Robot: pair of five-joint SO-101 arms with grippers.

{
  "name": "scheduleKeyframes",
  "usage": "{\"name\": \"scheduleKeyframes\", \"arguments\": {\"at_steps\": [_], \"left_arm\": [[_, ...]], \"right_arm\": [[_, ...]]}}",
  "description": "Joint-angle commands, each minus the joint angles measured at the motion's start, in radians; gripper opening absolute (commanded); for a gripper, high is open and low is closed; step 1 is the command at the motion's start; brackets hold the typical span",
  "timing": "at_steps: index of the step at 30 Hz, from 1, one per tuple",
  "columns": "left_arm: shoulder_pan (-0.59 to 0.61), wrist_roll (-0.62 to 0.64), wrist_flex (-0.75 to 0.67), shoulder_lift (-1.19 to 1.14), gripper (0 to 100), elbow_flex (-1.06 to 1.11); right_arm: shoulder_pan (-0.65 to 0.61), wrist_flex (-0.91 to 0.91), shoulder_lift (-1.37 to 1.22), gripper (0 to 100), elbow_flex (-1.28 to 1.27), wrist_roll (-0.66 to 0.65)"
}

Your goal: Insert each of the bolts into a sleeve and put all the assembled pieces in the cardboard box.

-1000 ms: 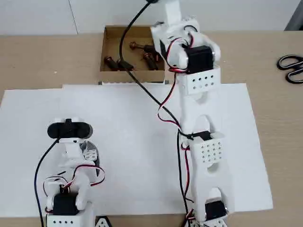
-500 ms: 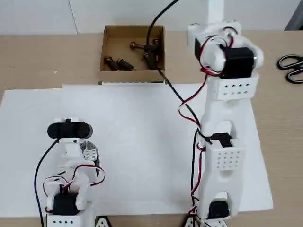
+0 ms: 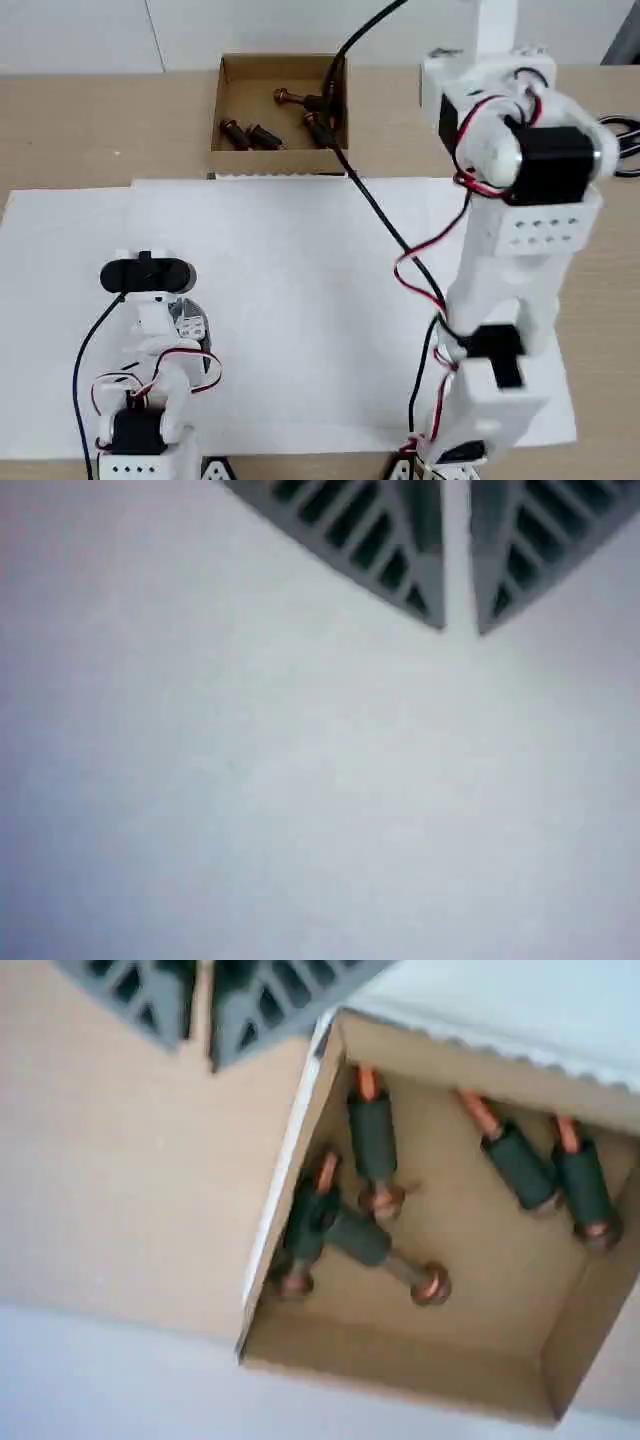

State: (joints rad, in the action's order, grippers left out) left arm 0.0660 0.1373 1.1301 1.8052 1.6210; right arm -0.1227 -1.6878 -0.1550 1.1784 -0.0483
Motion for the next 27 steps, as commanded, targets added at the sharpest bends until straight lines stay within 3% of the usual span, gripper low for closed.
{"name": "scheduleKeyframes", "arguments": {"at_steps": [1,5,14,19,27], "left_arm": [[0.006,-0.005,-0.021,0.012,1,-0.004],[0.006,-0.005,-0.021,0.012,1,-0.004],[0.006,-0.005,-0.021,0.012,1,-0.004],[0.006,-0.005,-0.021,0.012,1,-0.004],[0.006,-0.005,-0.021,0.012,1,-0.004]], "right_arm": [[0.012,0.001,0.193,0.3,-0.247,0.012],[0.018,0.018,0.351,0.3,-0.482,0.015],[0.163,0.047,0.611,0.3,-0.913,0.115],[0.225,0.160,0.800,0.3,-1.198,0.110],[0.223,0.409,1.167,0.3,-1.757,0.109]]}}
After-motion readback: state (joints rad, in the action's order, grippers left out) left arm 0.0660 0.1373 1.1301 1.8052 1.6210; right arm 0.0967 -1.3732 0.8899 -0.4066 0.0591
